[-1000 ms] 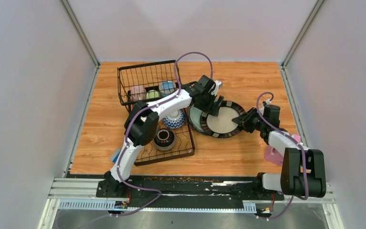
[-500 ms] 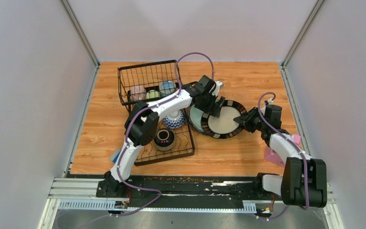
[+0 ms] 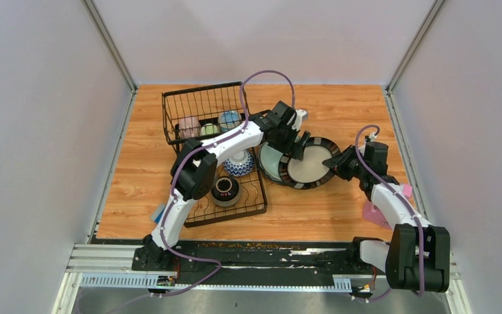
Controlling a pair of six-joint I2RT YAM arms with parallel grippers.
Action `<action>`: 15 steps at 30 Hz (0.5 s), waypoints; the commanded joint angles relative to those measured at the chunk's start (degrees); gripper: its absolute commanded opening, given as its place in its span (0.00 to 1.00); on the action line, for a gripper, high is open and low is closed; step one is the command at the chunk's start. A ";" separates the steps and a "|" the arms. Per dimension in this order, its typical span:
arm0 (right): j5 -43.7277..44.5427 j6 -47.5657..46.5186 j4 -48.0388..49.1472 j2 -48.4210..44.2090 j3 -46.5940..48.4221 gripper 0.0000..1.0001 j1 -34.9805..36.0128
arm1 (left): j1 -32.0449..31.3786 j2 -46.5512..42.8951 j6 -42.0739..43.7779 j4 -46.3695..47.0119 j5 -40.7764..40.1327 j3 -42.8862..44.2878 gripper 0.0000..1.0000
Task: Load the mixed dishes into the dish rack
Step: Pick up the plate at the center of the board.
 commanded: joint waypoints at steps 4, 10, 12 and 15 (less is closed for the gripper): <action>3.02 -4.84 -1.14 -2.70 6.09 0.00 0.23 | -0.23 -4.32 2.08 1.34 1.77 2.23 0.97; 5.44 -7.11 -3.20 -4.18 8.38 0.00 0.23 | -1.19 -6.32 3.61 2.81 2.09 3.49 0.99; 6.09 -7.56 -3.60 -4.92 8.90 0.00 0.23 | -1.77 -6.68 4.94 2.50 1.56 4.30 0.99; 6.57 -8.29 -4.18 -6.17 9.37 0.00 0.23 | -2.67 -7.94 5.99 2.85 0.78 4.12 1.00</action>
